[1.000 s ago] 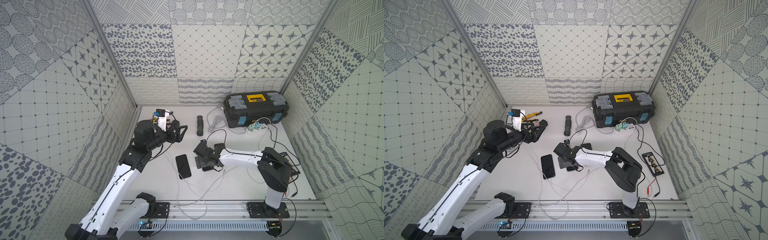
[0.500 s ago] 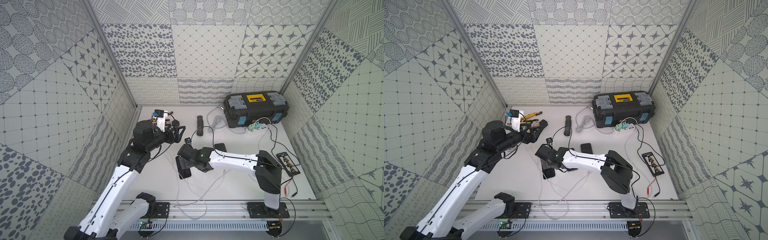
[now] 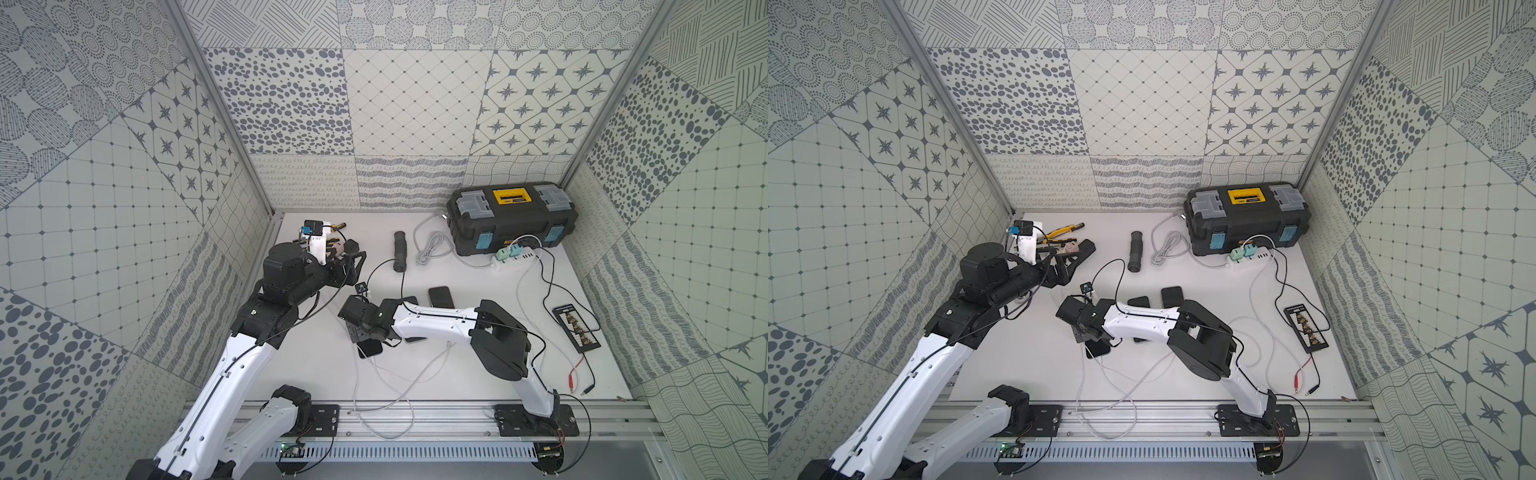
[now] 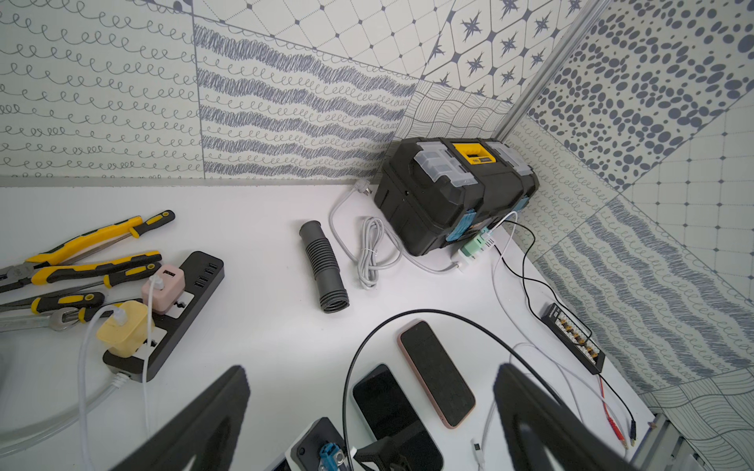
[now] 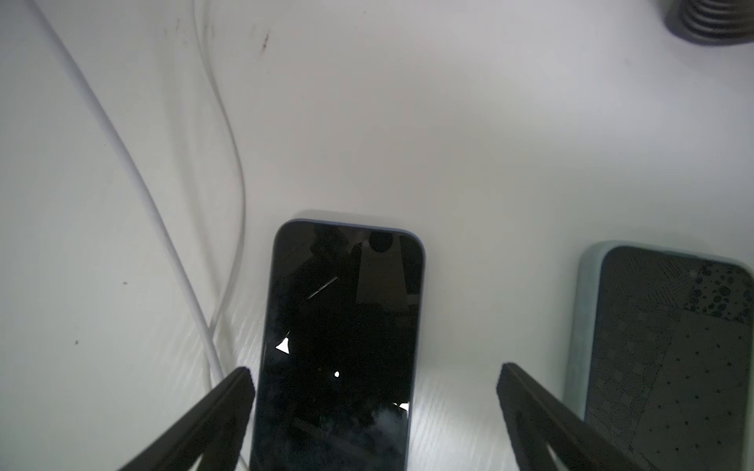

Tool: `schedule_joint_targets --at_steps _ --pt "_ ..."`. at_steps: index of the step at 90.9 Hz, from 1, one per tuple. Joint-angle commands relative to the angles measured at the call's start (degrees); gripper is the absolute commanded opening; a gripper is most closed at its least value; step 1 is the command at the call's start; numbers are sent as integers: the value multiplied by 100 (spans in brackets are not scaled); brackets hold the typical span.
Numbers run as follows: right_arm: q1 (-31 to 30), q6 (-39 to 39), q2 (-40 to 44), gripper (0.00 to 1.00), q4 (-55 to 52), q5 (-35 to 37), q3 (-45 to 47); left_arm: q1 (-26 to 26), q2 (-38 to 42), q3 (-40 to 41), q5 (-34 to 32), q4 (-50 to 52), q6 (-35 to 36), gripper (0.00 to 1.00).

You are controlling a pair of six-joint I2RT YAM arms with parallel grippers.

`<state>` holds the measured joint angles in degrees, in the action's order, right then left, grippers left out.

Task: Unplug the charging cable from the phone
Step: Pick up the phone at the center of the board.

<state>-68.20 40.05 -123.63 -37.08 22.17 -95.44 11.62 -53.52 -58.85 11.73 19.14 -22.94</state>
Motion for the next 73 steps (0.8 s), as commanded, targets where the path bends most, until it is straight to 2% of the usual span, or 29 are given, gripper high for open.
schedule_joint_targets --at_steps 1,33,73 --pt "-35 -31 -188 97 34 75 -259 -120 40 9 -153 28 123 98" --pt "-26 -43 -616 97 -134 6 -643 -125 87 22 -236 56 132 98" --pt "-32 -62 -774 97 -225 -83 -660 -127 130 67 -292 57 123 98"
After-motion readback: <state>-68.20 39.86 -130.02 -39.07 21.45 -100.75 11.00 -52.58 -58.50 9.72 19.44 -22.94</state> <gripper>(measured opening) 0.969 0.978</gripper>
